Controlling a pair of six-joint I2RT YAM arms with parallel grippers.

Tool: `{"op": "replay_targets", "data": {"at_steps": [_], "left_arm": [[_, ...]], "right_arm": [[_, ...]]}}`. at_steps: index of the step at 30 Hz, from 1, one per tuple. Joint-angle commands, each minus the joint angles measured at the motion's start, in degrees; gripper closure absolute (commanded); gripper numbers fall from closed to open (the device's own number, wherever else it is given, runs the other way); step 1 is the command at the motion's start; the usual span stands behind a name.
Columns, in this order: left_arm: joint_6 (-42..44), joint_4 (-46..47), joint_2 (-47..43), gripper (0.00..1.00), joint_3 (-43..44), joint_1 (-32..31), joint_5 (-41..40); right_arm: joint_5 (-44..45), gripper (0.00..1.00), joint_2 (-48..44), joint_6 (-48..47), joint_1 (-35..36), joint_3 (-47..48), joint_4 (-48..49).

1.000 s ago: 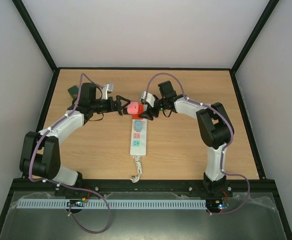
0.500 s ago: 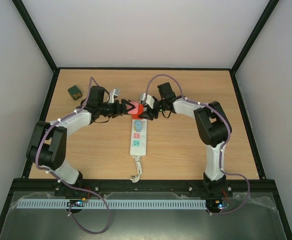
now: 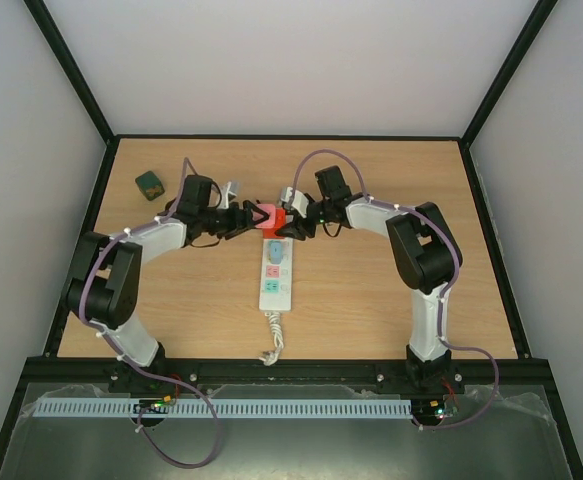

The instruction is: Pull the plug off the socket

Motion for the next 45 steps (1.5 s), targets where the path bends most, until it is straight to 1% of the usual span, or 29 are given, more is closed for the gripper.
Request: {"op": "replay_targets", "data": {"at_steps": [1, 3, 7, 9, 14, 16, 21, 28, 33, 38, 45], "left_arm": [[-1.5, 1.2, 2.1, 0.17, 1.8, -0.8, 1.7], [-1.5, 1.7, 2.5, 0.2, 2.1, -1.1, 2.2], [-0.6, 2.1, 2.3, 0.31, 2.6, -2.0, 2.5], [-0.3, 2.5, 1.8, 0.35, 2.6, -2.0, 2.3], [0.2, 3.5, 0.2, 0.43, 2.9, -2.2, 0.5], [1.6, 1.5, 0.4, 0.46, 4.4, -2.7, -1.0], [6.2, -5.5, 1.8, 0.5, 8.8, -4.1, -5.6], [11.3, -10.9, 3.8, 0.55, 13.2, -7.0, -12.1], [14.2, -14.3, 5.1, 0.6, 16.0, -8.1, -18.7], [18.7, -18.0, 5.9, 0.63, 18.7, -10.8, -24.6], [21.4, -19.7, 6.7, 0.72, 21.1, -13.1, -26.0]], "right_arm": [[-0.8, 0.53, 0.3, 0.3, 0.2, -2.4, 3.1], [-0.6, 0.56, 0.0, 0.9, 0.2, -3.3, 4.2], [-0.5, 0.6, -1.0, 1.6, 0.2, -4.9, 5.4], [-0.1, 0.64, -1.5, 2.1, 0.2, -5.6, 5.9], [0.4, 0.7, -2.3, 2.7, 0.2, -6.9, 6.4], [0.7, 0.72, -2.5, 3.2, 0.2, -7.0, 6.1], [1.7, 0.77, -3.4, 5.5, 0.2, -7.9, 6.7], [5.9, 0.82, -4.6, 8.7, 0.2, -10.7, 9.3], [8.1, 0.84, -5.8, 11.8, 0.2, -13.1, 11.5], [9.4, 0.86, -6.5, 16.0, 0.2, -14.6, 13.6], [12.0, 0.88, -8.3, 17.6, 0.2, -18.3, 17.2]]}}
